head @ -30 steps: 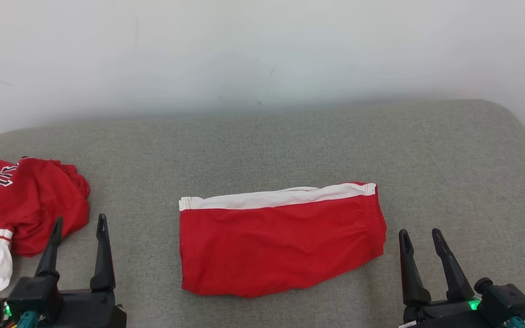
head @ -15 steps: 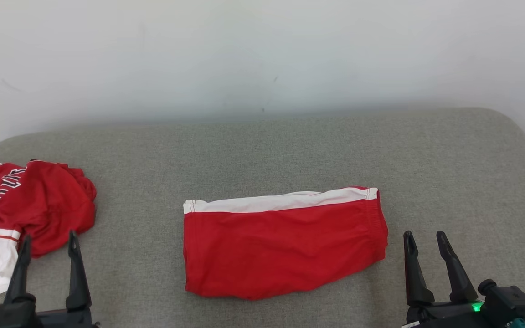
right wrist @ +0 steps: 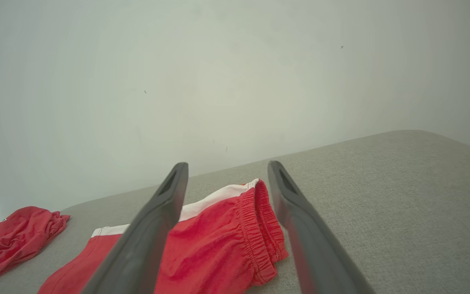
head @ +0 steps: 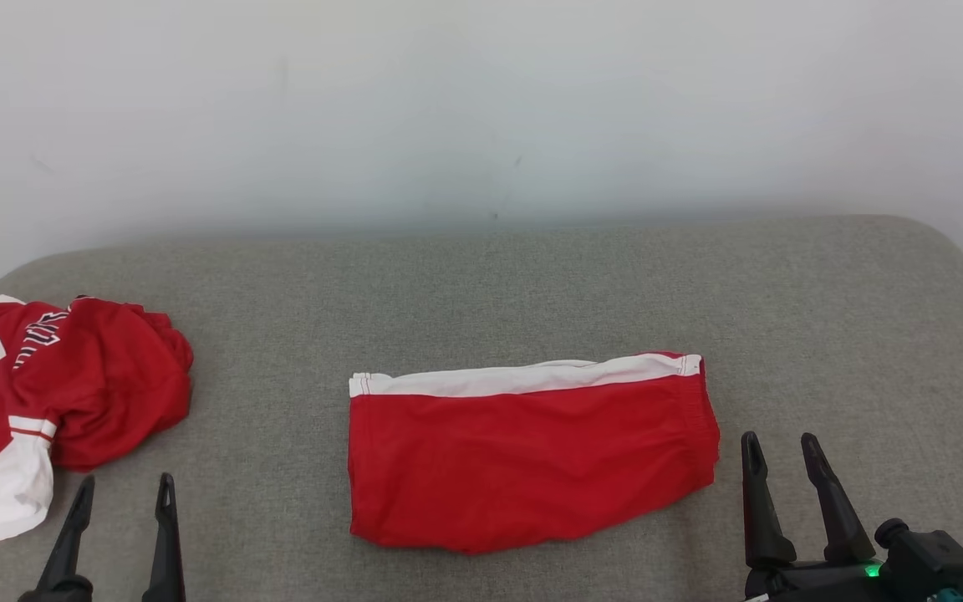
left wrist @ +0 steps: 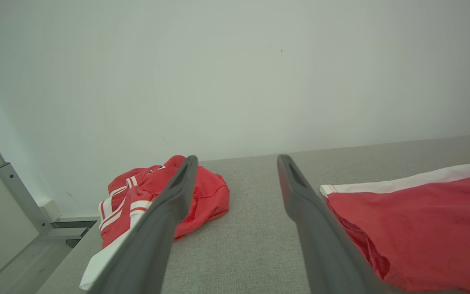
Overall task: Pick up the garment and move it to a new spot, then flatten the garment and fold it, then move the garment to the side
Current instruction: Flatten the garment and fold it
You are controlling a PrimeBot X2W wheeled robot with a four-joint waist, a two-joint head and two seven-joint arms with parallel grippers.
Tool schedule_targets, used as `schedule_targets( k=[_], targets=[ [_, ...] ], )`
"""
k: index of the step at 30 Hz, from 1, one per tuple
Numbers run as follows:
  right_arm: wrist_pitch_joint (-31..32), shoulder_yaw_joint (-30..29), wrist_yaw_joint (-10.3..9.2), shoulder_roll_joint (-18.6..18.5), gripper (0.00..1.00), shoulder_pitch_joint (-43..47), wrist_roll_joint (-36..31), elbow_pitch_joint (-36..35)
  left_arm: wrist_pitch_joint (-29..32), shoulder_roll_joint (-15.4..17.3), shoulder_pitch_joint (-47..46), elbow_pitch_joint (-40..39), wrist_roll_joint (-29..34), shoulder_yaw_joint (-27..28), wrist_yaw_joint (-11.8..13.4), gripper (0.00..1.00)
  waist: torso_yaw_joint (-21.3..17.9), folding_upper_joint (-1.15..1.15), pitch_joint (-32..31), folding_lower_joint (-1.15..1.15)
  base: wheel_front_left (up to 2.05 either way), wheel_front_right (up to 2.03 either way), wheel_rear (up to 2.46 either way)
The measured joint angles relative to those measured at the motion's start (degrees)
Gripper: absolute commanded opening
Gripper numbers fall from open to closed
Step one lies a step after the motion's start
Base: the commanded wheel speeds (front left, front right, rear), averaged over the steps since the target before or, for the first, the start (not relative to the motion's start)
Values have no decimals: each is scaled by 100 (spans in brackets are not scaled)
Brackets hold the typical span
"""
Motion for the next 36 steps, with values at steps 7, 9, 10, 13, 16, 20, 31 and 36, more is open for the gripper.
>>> schedule_targets(
  k=[7,9,10,13,16,20,31,36],
  targets=[
    [1,-7,0,5,100,4,-87,108,0,-179,220,-8,205,143,-2,100,11,0,-20,0,0,0,0],
    [1,-4,0,1,100,4,-138,148,0,-232,275,-23,250,163,-26,100,1,0,-10,0,0,0,0],
    [1,-12,0,-1,100,4,-160,165,0,-260,298,-26,274,172,-30,100,-4,0,-4,0,0,0,0],
    [1,-14,0,1,100,8,-255,236,0,-355,334,-56,279,192,-110,100,-13,0,5,0,0,0,0],
    [0,-31,0,2,100,23,-333,325,0,-432,379,-59,312,223,-149,100,-15,0,17,0,0,0,0],
    [1,-30,0,-3,100,23,-449,531,0,-498,379,-45,360,275,-201,100,-11,0,39,0,0,0,0],
    [269,212,0,-554,100,-1380,-528,2093,0,-678,223,21,500,267,-332,100,92,0,143,0,0,0,0],
    [299,330,0,-776,100,-2116,-519,3247,0,-736,37,109,521,153,-433,100,266,0,222,0,0,0,0]
  ],
)
